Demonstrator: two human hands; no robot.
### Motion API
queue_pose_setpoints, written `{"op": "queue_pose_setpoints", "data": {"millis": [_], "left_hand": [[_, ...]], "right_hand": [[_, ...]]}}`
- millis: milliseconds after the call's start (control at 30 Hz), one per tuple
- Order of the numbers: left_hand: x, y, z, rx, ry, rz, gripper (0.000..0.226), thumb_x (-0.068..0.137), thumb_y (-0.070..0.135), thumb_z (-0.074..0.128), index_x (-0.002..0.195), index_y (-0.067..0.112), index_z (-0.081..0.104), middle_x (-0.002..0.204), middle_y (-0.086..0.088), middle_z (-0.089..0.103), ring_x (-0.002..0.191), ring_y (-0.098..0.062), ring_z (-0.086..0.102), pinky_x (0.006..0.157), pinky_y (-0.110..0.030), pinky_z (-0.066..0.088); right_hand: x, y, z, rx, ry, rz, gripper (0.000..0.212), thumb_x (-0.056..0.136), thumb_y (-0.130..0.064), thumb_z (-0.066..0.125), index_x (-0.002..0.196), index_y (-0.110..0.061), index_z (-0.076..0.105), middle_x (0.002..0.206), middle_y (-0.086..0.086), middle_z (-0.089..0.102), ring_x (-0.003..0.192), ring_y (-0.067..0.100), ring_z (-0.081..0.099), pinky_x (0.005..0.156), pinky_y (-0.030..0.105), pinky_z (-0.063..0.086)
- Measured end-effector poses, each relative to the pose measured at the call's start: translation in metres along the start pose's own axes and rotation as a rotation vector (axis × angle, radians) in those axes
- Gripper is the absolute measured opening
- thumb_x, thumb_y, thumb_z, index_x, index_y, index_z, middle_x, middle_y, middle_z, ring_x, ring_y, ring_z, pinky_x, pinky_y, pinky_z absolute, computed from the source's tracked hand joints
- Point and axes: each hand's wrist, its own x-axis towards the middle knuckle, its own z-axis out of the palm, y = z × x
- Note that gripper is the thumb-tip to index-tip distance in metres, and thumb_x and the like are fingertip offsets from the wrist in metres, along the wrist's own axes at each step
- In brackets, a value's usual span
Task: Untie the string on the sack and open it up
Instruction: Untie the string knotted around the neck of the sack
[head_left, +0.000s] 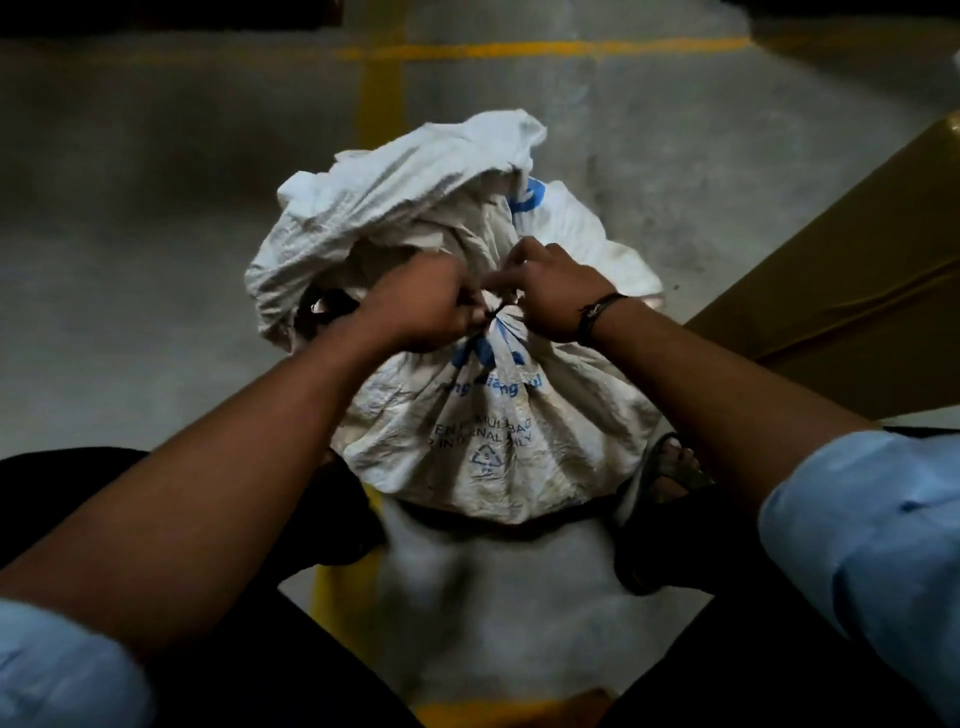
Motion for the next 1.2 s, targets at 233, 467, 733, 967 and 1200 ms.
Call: {"op": "queue_pose_setpoints", "data": {"millis": [233,467,733,967,1200], "left_hand": [[0.003,-0.015,0.026,-0.31,0.004,-0.059,0.013,0.096,0.022,0.06,0.094,0.013,0.07,0.101,0.001,0.068,0.093,-0.016,0.063,0.075,-0.022,0.037],[0.0,-0.026,0.033,-1.091,-0.11,-0.261,0.013,0.095,-0.01,0.049,0.095,-0.004,0.06,0.086,-0.007,0.068,0.072,0.001,0.068,0.072,-0.011,0.05],[0.003,-0.035,0.035,-0.89,-0.189,-0.152,0.018,0.092,-0.01,0.053,0.094,0.002,0.066,0.068,0.016,0.072,0.07,0.006,0.064,0.074,-0.01,0.047],[0.0,-0.036,0.032,-0.736,-0.168,-0.142,0.016,0.086,0.019,0.066,0.075,0.014,0.077,0.055,0.011,0.061,0.05,-0.001,0.044,0.053,-0.022,0.035],[0.0,-0.034,0.031,-0.678,-0.18,-0.109,0.028,0.09,0.023,0.07,0.085,-0.004,0.075,0.069,-0.005,0.059,0.058,-0.004,0.042,0.055,-0.019,0.033]], "right_hand": [[0.018,0.013,0.002,0.365,-0.043,0.033,0.049,0.081,-0.004,0.051,0.12,-0.026,0.07,0.115,0.014,0.066,0.1,0.029,0.063,0.092,0.033,0.049],[0.0,0.019,-0.003,0.701,-0.003,0.145,0.039,0.076,-0.011,0.079,0.113,-0.024,0.074,0.105,-0.007,0.073,0.089,0.002,0.063,0.085,0.02,0.047],[0.013,0.011,0.003,0.612,0.102,0.182,0.031,0.064,-0.028,0.088,0.094,-0.022,0.08,0.091,-0.009,0.074,0.087,0.005,0.067,0.078,0.023,0.05],[0.023,0.004,-0.004,0.352,-0.014,0.142,0.049,0.061,-0.038,0.09,0.103,-0.02,0.073,0.103,-0.006,0.072,0.094,0.01,0.065,0.078,0.025,0.049],[0.033,-0.004,-0.01,0.217,-0.125,0.111,0.066,0.053,-0.06,0.086,0.1,-0.017,0.072,0.097,0.0,0.074,0.088,0.019,0.067,0.08,0.035,0.055]]}}
